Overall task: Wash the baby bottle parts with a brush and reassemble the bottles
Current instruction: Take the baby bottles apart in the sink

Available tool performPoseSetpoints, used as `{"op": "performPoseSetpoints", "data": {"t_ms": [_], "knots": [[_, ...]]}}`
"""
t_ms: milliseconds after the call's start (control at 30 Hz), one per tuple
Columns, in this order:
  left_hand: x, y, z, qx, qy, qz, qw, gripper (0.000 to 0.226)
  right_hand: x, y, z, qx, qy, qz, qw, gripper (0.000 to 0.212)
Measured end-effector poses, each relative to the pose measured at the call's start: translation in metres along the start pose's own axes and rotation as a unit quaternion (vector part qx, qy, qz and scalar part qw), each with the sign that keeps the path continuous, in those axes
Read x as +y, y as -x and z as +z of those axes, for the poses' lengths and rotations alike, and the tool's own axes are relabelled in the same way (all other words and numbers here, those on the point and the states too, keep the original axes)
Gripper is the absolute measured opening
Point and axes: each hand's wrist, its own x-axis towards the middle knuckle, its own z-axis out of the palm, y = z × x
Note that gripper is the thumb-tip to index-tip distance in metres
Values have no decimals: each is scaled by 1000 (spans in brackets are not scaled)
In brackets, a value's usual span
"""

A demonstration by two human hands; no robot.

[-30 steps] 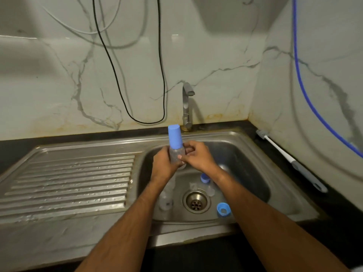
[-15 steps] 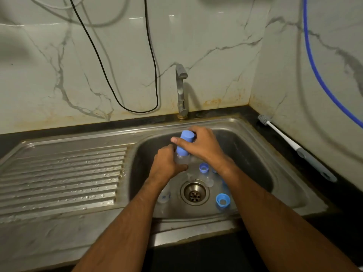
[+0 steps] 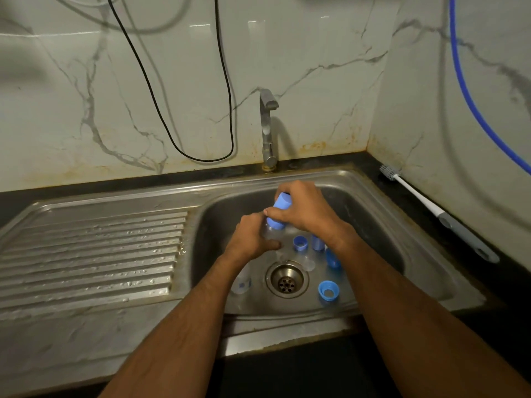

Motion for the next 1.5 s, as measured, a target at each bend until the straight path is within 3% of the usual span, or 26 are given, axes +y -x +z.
{"op": "performPoseSetpoints", "data": {"t_ms": [233, 467, 533, 667, 733, 900, 1100, 1167, 1300, 1367, 1500], "knots": [[-5, -4, -10, -46, 8, 25, 999, 63, 7, -1, -8, -86, -46, -88, 991, 28], [-2, -3, -10, -34, 27, 29, 999, 67, 2, 1, -20, -139, -116, -88, 980, 47], [-3, -2, -9, -27, 22, 18, 999, 62, 0, 2, -16, -110, -99, -57, 987, 47], [-2, -2, -8, 4, 27, 6, 1000, 64, -9, 6, -5, 51, 42, 83, 994, 64], [-1, -1, -6, 5, 14, 6, 1000, 66, -14, 9, -5, 60, 98, 118, 986, 69], [3, -3, -4, -27, -27, -6, 999, 68, -9, 4, -9, 32, 74, 126, 989, 46], [0, -3, -7, -56, -41, -10, 998, 64, 1, 3, -27, -71, 49, 17, 996, 23], [-4, -2, -9, -80, -35, -15, 996, 62, 2, 5, -42, -91, 4, -17, 996, 32], [-7, 1, -13, -48, -12, -42, 998, 58, 10, 9, -70, 31, -96, 65, 993, 39], [-5, 1, -14, -6, 16, -57, 998, 54, 20, 10, -76, 66, -53, 142, 986, 33], [-2, 0, -13, 32, 31, -69, 997, 57, 42, 15, -71, -87, 153, 274, 945, 11]]}}
